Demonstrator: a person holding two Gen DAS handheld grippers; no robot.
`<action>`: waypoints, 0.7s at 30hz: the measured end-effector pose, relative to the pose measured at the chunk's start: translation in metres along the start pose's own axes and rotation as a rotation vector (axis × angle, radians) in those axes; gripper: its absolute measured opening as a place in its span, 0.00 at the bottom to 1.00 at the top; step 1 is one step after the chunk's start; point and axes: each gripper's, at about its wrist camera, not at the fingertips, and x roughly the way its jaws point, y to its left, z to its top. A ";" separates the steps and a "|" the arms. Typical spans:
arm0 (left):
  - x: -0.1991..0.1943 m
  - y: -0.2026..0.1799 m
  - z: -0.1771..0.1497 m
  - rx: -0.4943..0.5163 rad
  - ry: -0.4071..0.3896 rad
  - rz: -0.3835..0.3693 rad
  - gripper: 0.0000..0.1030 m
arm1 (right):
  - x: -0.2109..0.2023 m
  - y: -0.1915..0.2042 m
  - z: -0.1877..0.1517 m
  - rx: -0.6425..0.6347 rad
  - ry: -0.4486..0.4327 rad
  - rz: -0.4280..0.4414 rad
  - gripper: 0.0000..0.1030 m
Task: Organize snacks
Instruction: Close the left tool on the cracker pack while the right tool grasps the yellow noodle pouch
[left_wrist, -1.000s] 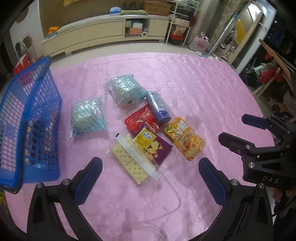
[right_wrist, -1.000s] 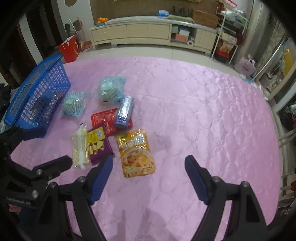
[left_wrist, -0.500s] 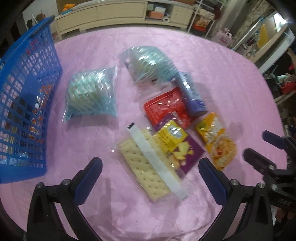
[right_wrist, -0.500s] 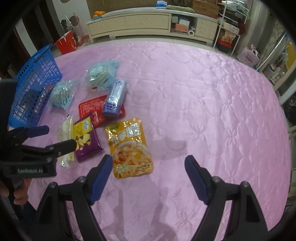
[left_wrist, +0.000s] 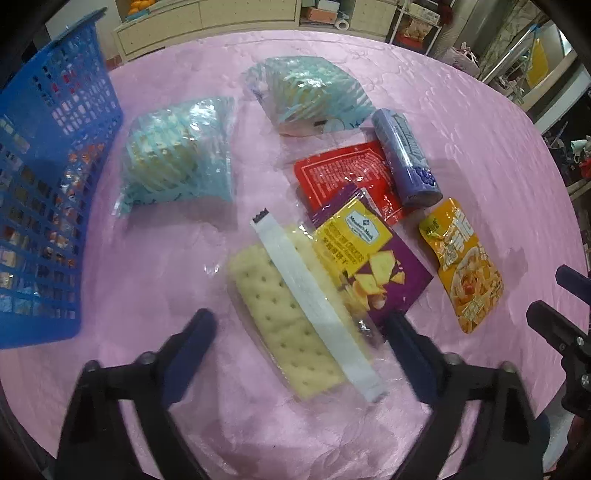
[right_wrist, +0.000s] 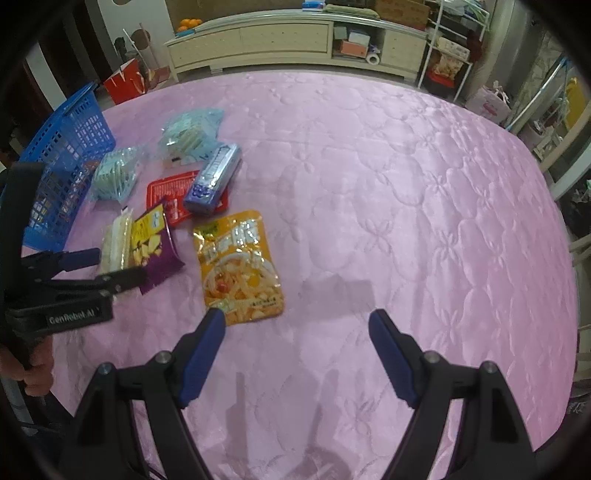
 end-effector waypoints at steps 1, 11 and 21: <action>-0.005 0.003 -0.003 -0.004 -0.005 -0.009 0.72 | -0.002 0.000 -0.001 0.001 -0.001 0.003 0.81; -0.030 0.019 -0.027 0.008 -0.029 -0.094 0.47 | 0.000 0.018 0.016 -0.061 -0.007 0.043 0.81; -0.066 0.047 -0.038 0.045 -0.080 -0.122 0.47 | 0.047 0.037 0.034 -0.097 0.055 0.086 0.81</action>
